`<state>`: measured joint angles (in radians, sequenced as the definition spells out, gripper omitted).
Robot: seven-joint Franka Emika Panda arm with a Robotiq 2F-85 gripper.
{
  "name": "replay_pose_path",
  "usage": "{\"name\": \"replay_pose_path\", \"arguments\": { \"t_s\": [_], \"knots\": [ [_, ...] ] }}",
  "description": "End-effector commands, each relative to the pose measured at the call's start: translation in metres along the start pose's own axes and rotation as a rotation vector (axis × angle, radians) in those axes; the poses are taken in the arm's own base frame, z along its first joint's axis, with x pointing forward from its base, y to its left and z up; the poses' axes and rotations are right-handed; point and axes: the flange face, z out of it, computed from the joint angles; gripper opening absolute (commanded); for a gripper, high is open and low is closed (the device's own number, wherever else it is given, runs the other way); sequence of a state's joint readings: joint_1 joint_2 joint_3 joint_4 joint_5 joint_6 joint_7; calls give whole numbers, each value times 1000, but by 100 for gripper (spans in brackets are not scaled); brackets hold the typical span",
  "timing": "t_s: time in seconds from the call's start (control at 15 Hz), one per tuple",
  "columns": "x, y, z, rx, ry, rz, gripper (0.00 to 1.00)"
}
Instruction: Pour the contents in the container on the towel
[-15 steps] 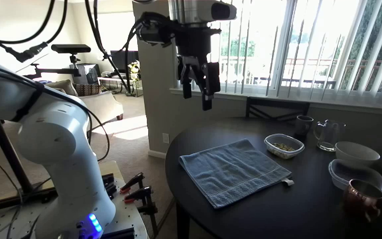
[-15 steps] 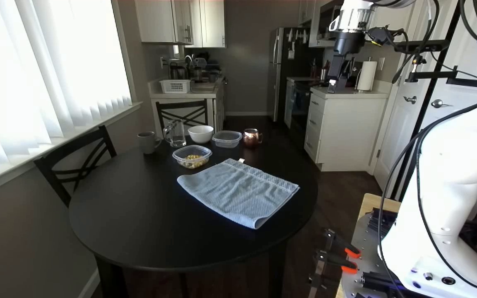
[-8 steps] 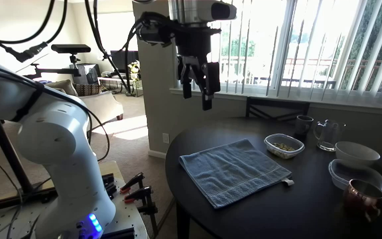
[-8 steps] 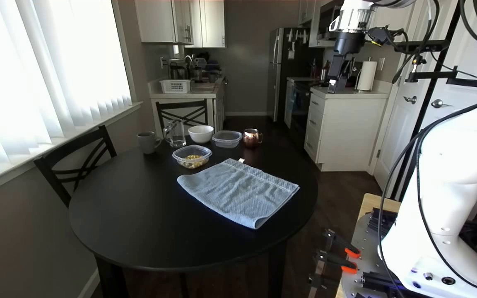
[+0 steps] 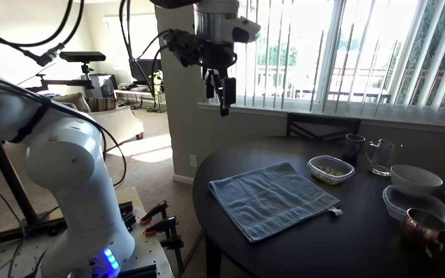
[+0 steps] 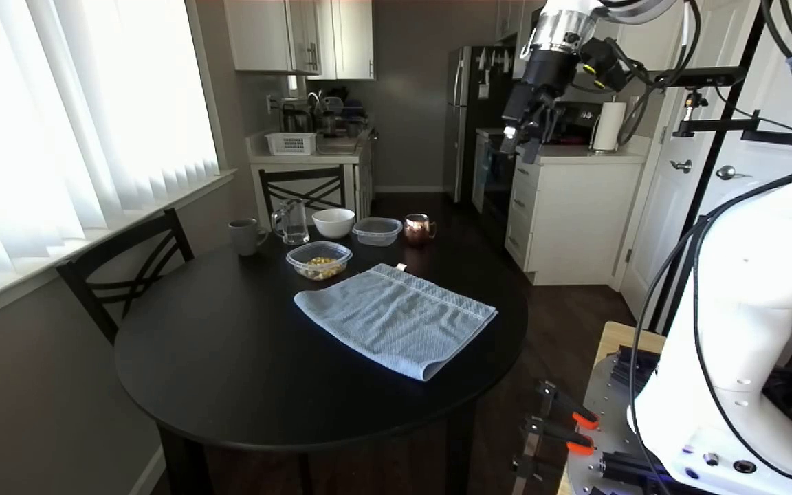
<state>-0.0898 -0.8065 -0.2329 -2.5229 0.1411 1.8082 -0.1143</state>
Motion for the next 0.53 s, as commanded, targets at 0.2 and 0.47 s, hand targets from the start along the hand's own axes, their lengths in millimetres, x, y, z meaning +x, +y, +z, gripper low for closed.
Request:
{"name": "replay_pose_path", "arguments": {
  "t_s": [0.2,0.47],
  "knots": [
    [56,-75,88,143,151,320,100],
    [99,-83,130,175,271,510,100]
  ]
}}
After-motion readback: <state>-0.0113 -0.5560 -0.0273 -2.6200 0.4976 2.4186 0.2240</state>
